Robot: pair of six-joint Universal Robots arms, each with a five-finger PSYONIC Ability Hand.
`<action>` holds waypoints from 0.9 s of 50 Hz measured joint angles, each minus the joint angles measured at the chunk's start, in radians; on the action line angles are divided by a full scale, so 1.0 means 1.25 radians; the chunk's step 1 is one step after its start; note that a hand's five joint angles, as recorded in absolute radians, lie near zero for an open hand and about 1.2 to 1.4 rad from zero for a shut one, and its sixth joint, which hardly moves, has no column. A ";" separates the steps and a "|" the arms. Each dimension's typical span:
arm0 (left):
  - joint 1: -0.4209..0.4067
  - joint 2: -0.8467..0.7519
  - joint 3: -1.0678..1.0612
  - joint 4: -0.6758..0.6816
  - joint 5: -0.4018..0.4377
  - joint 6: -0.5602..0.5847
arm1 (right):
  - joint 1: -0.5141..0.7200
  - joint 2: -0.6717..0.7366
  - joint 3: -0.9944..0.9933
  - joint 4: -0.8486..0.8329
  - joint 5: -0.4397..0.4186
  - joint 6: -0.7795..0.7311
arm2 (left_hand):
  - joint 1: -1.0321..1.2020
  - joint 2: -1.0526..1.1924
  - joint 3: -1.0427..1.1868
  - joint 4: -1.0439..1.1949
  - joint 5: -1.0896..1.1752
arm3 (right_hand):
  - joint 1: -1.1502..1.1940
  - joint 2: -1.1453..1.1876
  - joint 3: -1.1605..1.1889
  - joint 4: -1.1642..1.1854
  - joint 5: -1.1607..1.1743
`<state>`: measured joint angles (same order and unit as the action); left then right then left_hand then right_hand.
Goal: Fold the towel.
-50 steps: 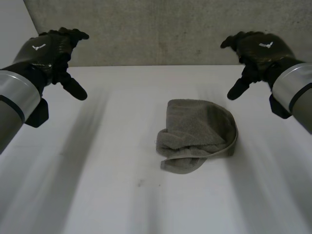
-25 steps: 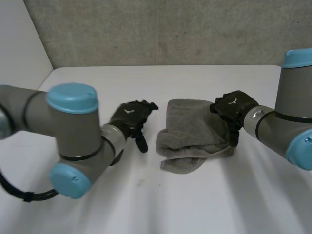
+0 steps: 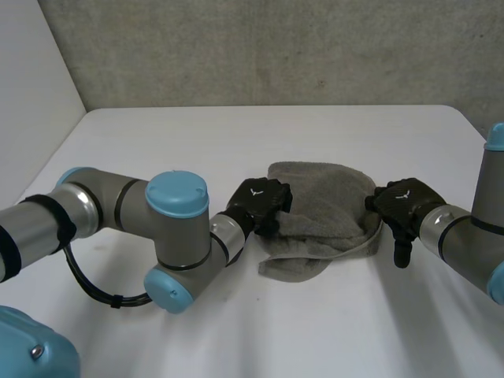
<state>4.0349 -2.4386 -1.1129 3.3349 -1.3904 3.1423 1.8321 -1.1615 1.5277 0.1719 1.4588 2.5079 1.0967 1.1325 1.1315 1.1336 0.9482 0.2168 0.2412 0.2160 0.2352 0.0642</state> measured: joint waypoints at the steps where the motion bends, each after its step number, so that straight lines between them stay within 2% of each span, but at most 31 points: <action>1: -0.001 0.007 -0.002 -0.001 -0.005 0.002 | -0.001 -0.003 0.004 -0.003 0.000 0.003 | 0.013 0.015 0.016 0.017 0.013 | 0.000 0.000 0.000 0.000 0.000; 6: 0.000 0.070 -0.024 -0.006 -0.034 0.030 | -0.001 -0.016 0.013 -0.009 -0.003 0.022 | 0.037 0.050 0.050 0.053 0.045 | 0.000 0.000 0.000 0.000 0.000; 12: 0.008 0.296 -0.115 -0.027 -0.087 0.153 | 0.000 -0.041 0.019 -0.018 -0.011 0.078 | 0.048 0.064 0.064 0.063 0.059 | 0.000 0.000 0.000 0.000 0.000; 14: 0.008 0.296 -0.115 -0.027 -0.087 0.153 | 0.000 -0.041 0.019 -0.018 -0.011 0.078 | 0.048 0.064 0.064 0.063 0.059 | 0.000 0.000 0.000 0.000 0.000; 16: 0.025 0.432 -0.167 -0.037 -0.101 0.210 | -0.001 -0.045 0.020 -0.027 -0.022 0.097 | 0.048 0.064 0.064 0.063 0.059 | 0.000 0.000 0.000 0.000 0.000; 21: 0.063 0.529 -0.202 -0.044 -0.107 0.237 | -0.002 -0.048 0.022 -0.033 -0.037 0.109 | 0.053 0.067 0.067 0.066 0.065 | 0.000 0.000 0.000 0.000 0.000; 29: 0.076 0.480 -0.217 -0.058 -0.106 0.235 | -0.004 -0.048 0.032 -0.034 -0.041 0.108 | 0.059 0.067 0.067 0.066 0.066 | 0.000 0.000 0.000 0.000 0.000; 34: 0.041 0.381 -0.205 -0.064 -0.106 0.229 | -0.004 -0.048 0.036 -0.034 -0.039 0.107 | 0.059 0.067 0.067 0.066 0.066 | 0.000 0.000 0.000 0.000 0.000; 38: -0.018 0.259 -0.161 -0.061 -0.110 0.224 | -0.004 -0.048 0.037 -0.035 -0.038 0.107 | 0.059 0.067 0.067 0.066 0.066 | 0.000 0.000 0.000 0.000 0.000; 45: -0.051 0.186 -0.089 -0.025 -0.122 0.217 | -0.007 -0.048 0.039 -0.042 -0.036 0.116 | 0.057 0.057 0.057 0.064 0.064 | 0.000 0.000 0.000 0.000 0.000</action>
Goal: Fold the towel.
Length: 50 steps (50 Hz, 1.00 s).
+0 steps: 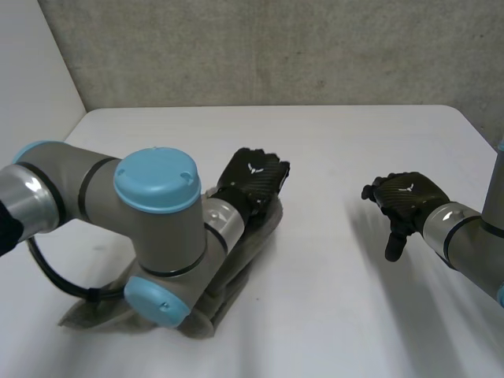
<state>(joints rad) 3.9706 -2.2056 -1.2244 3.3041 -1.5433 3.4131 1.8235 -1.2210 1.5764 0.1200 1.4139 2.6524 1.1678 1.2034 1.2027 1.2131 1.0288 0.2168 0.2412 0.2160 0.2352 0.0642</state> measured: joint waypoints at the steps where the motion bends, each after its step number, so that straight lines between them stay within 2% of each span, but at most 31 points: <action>1: -0.001 -0.004 0.007 0.007 -0.001 -0.001 | -0.001 0.000 0.001 -0.002 0.000 0.003 | -0.018 -0.064 -0.063 -0.062 -0.049 | 0.000 0.000 0.000 0.000 0.000; 3: -0.002 -0.008 0.018 0.023 -0.004 -0.001 | -0.003 0.000 0.002 -0.004 0.000 0.008 | -0.159 -0.229 -0.206 -0.216 -0.202 | 0.000 0.000 0.000 0.000 0.000; 4: -0.001 -0.009 0.020 0.027 -0.005 -0.001 | -0.003 0.000 0.002 -0.006 0.000 0.010 | -0.360 -0.371 -0.351 -0.362 -0.355 | 0.000 0.000 0.000 0.000 0.000; 5: 0.001 -0.009 0.023 0.036 -0.007 -0.001 | -0.004 0.000 0.003 -0.007 0.000 0.014 | -0.379 -0.388 -0.385 -0.378 -0.371 | 0.000 0.000 0.000 0.000 0.000; 6: 0.002 -0.009 0.024 0.039 -0.008 -0.001 | -0.005 0.000 0.003 -0.008 0.000 0.016 | -0.472 -0.471 -0.468 -0.478 -0.473 | 0.000 0.000 0.000 0.000 0.000; 7: 0.002 -0.009 0.024 0.039 -0.008 -0.001 | -0.005 0.000 0.003 -0.008 0.000 0.016 | -0.472 -0.471 -0.468 -0.478 -0.473 | 0.000 0.000 0.000 0.000 0.000; 8: 0.015 -0.003 0.020 0.047 -0.010 0.000 | -0.005 0.000 0.005 -0.010 -0.001 0.026 | -0.590 -0.619 -0.618 -0.630 -0.623 | 0.000 0.000 0.000 0.000 0.000; 10: 0.018 0.001 0.016 0.046 -0.011 0.000 | -0.005 0.000 0.005 -0.010 -0.001 0.027 | -0.592 -0.623 -0.622 -0.630 -0.624 | 0.000 0.000 0.000 0.000 0.000; 13: 0.054 0.053 -0.032 0.038 -0.016 0.001 | -0.005 -0.001 0.007 -0.013 -0.003 0.042 | -0.727 -0.762 -0.762 -0.770 -0.762 | 0.000 0.000 0.000 0.000 0.000; 17: 0.080 0.102 -0.078 0.030 -0.018 -0.001 | -0.005 -0.001 0.008 -0.015 -0.005 0.048 | -0.752 -0.788 -0.785 -0.794 -0.784 | 0.000 0.000 0.000 0.000 0.000; 22: 0.138 0.228 -0.195 0.018 -0.019 -0.005 | 0.000 -0.009 0.008 -0.019 -0.039 0.044 | -0.759 -0.796 -0.794 -0.804 -0.791 | 0.000 0.000 0.000 0.000 0.000; 27: 0.175 0.311 -0.275 -0.001 -0.022 -0.008 | 0.005 -0.027 0.004 -0.019 -0.102 0.021 | -0.755 -0.783 -0.784 -0.793 -0.788 | 0.000 0.000 0.001 0.000 0.000; 28: 0.185 0.334 -0.298 -0.010 -0.023 -0.009 | 0.007 -0.035 0.001 -0.020 -0.133 0.010 | -0.746 -0.770 -0.771 -0.779 -0.770 | 0.000 0.000 0.001 0.000 0.000; 30: 0.214 0.392 -0.360 -0.052 -0.031 -0.023 | 0.013 -0.055 -0.013 -0.024 -0.207 -0.012 | -0.700 -0.728 -0.728 -0.735 -0.730 | 0.043 0.056 0.087 0.072 0.063; 35: 0.244 0.441 -0.416 -0.120 -0.039 -0.051 | 0.039 -0.063 -0.042 -0.030 -0.261 -0.024 | -0.677 -0.705 -0.704 -0.712 -0.704 | 0.056 0.067 0.100 0.084 0.076; 36: 0.262 0.468 -0.448 -0.169 -0.041 -0.070 | 0.066 -0.058 -0.062 -0.034 -0.279 -0.029 | -0.673 -0.701 -0.700 -0.709 -0.701 | 0.056 0.067 0.100 0.084 0.078; 42: 0.292 0.535 -0.522 -0.258 -0.037 -0.091 | 0.168 0.001 -0.129 -0.048 -0.290 -0.059 | -0.655 -0.682 -0.681 -0.691 -0.682 | 0.056 0.067 0.098 0.083 0.077; 50: 0.304 0.612 -0.614 -0.293 -0.033 -0.087 | 0.264 0.101 -0.204 -0.063 -0.280 -0.163 | -0.630 -0.657 -0.656 -0.665 -0.656 | 0.056 0.067 0.098 0.083 0.077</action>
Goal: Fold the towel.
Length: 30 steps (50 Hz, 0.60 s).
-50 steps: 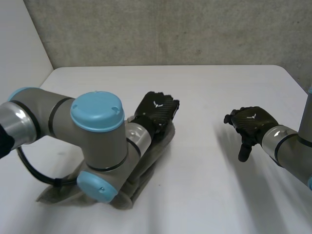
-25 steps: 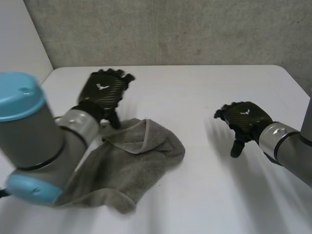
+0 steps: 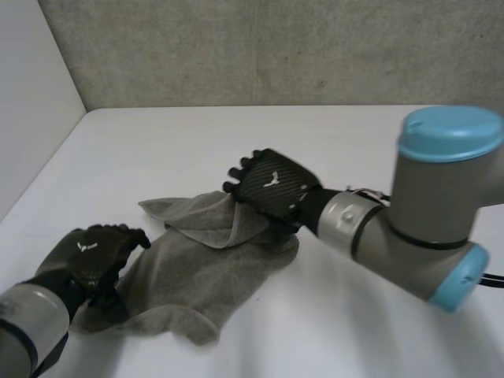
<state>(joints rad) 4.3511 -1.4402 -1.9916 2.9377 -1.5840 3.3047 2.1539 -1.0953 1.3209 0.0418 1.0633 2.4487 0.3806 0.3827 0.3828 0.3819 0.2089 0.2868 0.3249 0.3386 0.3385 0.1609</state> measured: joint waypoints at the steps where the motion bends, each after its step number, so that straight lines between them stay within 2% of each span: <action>1: -0.001 0.004 -0.009 0.000 0.000 0.001 | 0.008 0.010 -0.008 -0.001 0.002 -0.010 | 0.002 0.001 0.001 0.001 0.001 | 0.000 0.000 0.000 0.000 0.000; 12: -0.005 -0.009 -0.064 0.009 0.047 0.006 | 0.052 0.129 -0.093 -0.004 0.034 -0.059 | 0.003 0.003 0.002 0.003 0.003 | 0.027 0.028 0.030 0.030 0.024; 16: -0.004 -0.038 -0.068 0.024 0.072 0.006 | 0.056 0.160 -0.116 -0.006 0.053 -0.064 | 0.018 0.018 0.016 0.017 0.016 | 0.108 0.130 0.121 0.122 0.106; 21: -0.007 -0.086 -0.065 0.072 0.083 0.006 | 0.060 0.188 -0.138 -0.013 0.071 -0.077 | 0.169 0.161 0.161 0.160 0.159 | 0.264 0.316 0.301 0.300 0.277; 22: -0.008 -0.101 -0.063 0.089 0.084 0.006 | 0.060 0.194 -0.143 -0.015 0.074 -0.080 | 0.188 0.190 0.190 0.184 0.181 | 0.353 0.415 0.402 0.403 0.375; 23: -0.008 -0.108 -0.063 0.096 0.084 0.006 | 0.061 0.196 -0.145 -0.016 0.075 -0.081 | 0.188 0.190 0.190 0.184 0.181 | 0.353 0.415 0.402 0.403 0.375; 24: -0.009 -0.124 -0.060 0.113 0.084 0.006 | 0.061 0.200 -0.149 -0.017 0.077 -0.082 | 0.320 0.312 0.311 0.301 0.299 | 0.414 0.498 0.476 0.477 0.451; 25: -0.009 -0.131 -0.059 0.122 0.084 0.006 | 0.061 0.202 -0.154 -0.019 0.078 -0.083 | 0.320 0.312 0.311 0.301 0.299 | 0.463 0.546 0.533 0.535 0.508; 26: -0.011 -0.147 -0.054 0.141 0.083 0.006 | 0.061 0.205 -0.162 -0.021 0.081 -0.083 | 0.519 0.508 0.506 0.507 0.497 | 0.535 0.637 0.624 0.628 0.598; 30: -0.013 -0.177 -0.036 0.190 0.082 0.007 | 0.060 0.206 -0.188 -0.031 0.101 -0.077 | 0.608 0.612 0.608 0.610 0.608 | 0.550 0.673 0.672 0.679 0.644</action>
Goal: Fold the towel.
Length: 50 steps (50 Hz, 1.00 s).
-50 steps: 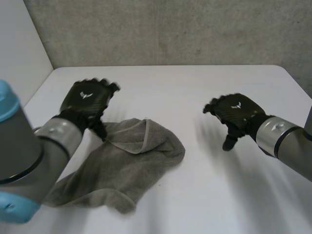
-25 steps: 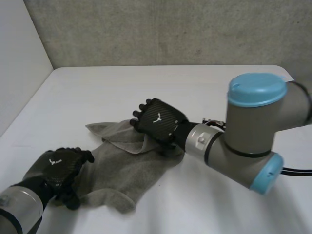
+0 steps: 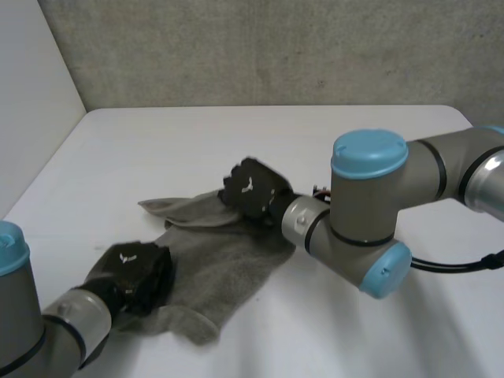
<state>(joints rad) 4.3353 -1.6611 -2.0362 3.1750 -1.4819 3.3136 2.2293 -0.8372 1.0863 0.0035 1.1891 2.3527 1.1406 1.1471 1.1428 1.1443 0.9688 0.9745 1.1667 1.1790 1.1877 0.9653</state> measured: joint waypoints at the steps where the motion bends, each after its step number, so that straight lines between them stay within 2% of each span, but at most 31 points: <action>1: 0.000 -0.006 0.006 0.012 0.000 0.001 | -0.001 -0.001 -0.009 -0.005 0.010 0.005 | 0.006 0.012 0.014 0.012 0.009 | 0.000 0.000 0.000 0.000 0.000; 4: -0.002 -0.023 0.040 0.062 -0.002 0.010 | -0.004 -0.008 -0.044 -0.024 0.054 0.030 | 0.017 0.034 0.035 0.034 0.030 | 0.000 0.000 0.000 0.002 0.002; 6: -0.003 -0.033 0.090 0.099 -0.003 0.034 | -0.013 -0.022 -0.081 -0.058 0.115 0.085 | 0.028 0.046 0.048 0.047 0.039 | 0.000 0.000 0.000 0.002 0.002; 9: -0.003 -0.037 0.115 0.115 -0.003 0.046 | -0.020 -0.029 -0.095 -0.074 0.142 0.113 | 0.028 0.048 0.049 0.048 0.041 | 0.000 0.000 0.000 0.002 0.002; 10: -0.003 -0.045 0.224 0.173 -0.006 0.088 | -0.055 -0.065 -0.136 -0.137 0.247 0.231 | 0.032 0.052 0.053 0.053 0.045 | 0.000 0.000 0.000 0.002 0.003; 14: -0.004 -0.049 0.358 0.243 -0.010 0.118 | -0.099 -0.112 -0.153 -0.187 0.326 0.346 | 0.033 0.054 0.056 0.055 0.048 | 0.000 0.003 0.000 0.002 0.004; 17: -0.005 -0.051 0.428 0.278 -0.014 0.119 | -0.131 -0.156 -0.144 -0.206 0.352 0.416 | 0.035 0.055 0.057 0.057 0.049 | 0.000 0.004 0.000 0.002 0.007; 21: -0.008 -0.056 0.478 0.300 -0.018 0.096 | -0.155 -0.198 -0.105 -0.194 0.341 0.448 | 0.036 0.056 0.058 0.058 0.050 | 0.000 0.004 0.005 0.002 0.010; 26: -0.026 -0.073 0.442 0.298 -0.018 0.052 | -0.167 -0.231 -0.022 -0.119 0.273 0.427 | 0.035 0.047 0.050 0.049 0.046 | 0.000 0.004 0.005 0.002 0.011; 29: -0.042 -0.083 0.405 0.294 -0.018 0.039 | -0.167 -0.235 0.007 -0.091 0.243 0.416 | -0.078 -0.074 -0.070 -0.071 -0.066 | 0.000 0.004 0.005 0.002 0.011; 30: -0.042 -0.083 0.405 0.294 -0.018 0.039 | -0.167 -0.235 0.007 -0.091 0.243 0.416 | -0.078 -0.074 -0.070 -0.071 -0.066 | 0.000 0.004 0.005 0.002 0.011; 31: -0.053 -0.091 0.381 0.293 -0.017 0.034 | -0.166 -0.237 0.033 -0.070 0.214 0.407 | -0.078 -0.074 -0.070 -0.071 -0.066 | 0.000 0.004 0.005 0.002 0.011; 33: -0.069 -0.106 0.351 0.291 -0.016 0.028 | -0.164 -0.241 0.064 -0.052 0.179 0.399 | -0.308 -0.330 -0.325 -0.328 -0.310 | 0.000 0.004 0.005 0.005 0.011; 35: -0.077 -0.115 0.339 0.290 -0.015 0.025 | -0.163 -0.246 0.082 -0.045 0.160 0.397 | -0.448 -0.424 -0.419 -0.422 -0.424 | 0.000 0.004 0.005 0.005 0.011; 36: -0.081 -0.120 0.336 0.290 -0.015 0.024 | -0.161 -0.248 0.091 -0.043 0.152 0.396 | -0.448 -0.424 -0.419 -0.422 -0.424 | 0.000 0.004 0.005 0.005 0.011; 37: -0.088 -0.130 0.330 0.290 -0.014 0.019 | -0.159 -0.255 0.111 -0.040 0.137 0.394 | -0.557 -0.564 -0.555 -0.558 -0.559 | 0.000 0.004 0.005 0.005 0.011; 43: -0.102 -0.165 0.338 0.290 -0.004 -0.014 | -0.155 -0.285 0.178 -0.039 0.116 0.384 | -0.690 -0.700 -0.698 -0.698 -0.698 | 0.000 0.004 0.005 0.005 0.012; 50: -0.115 -0.231 0.386 0.289 0.044 -0.103 | -0.155 -0.359 0.283 -0.041 0.125 0.355 | -0.702 -0.715 -0.711 -0.713 -0.713 | 0.000 0.004 0.005 0.005 0.012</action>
<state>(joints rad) 4.1912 -1.9503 -1.5541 3.5364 -1.4264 3.1849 2.0352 -1.2856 1.4399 -0.0482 1.3448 2.7967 0.2626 0.2537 0.2542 0.2534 0.0777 0.9746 1.1714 1.1857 1.1943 0.9803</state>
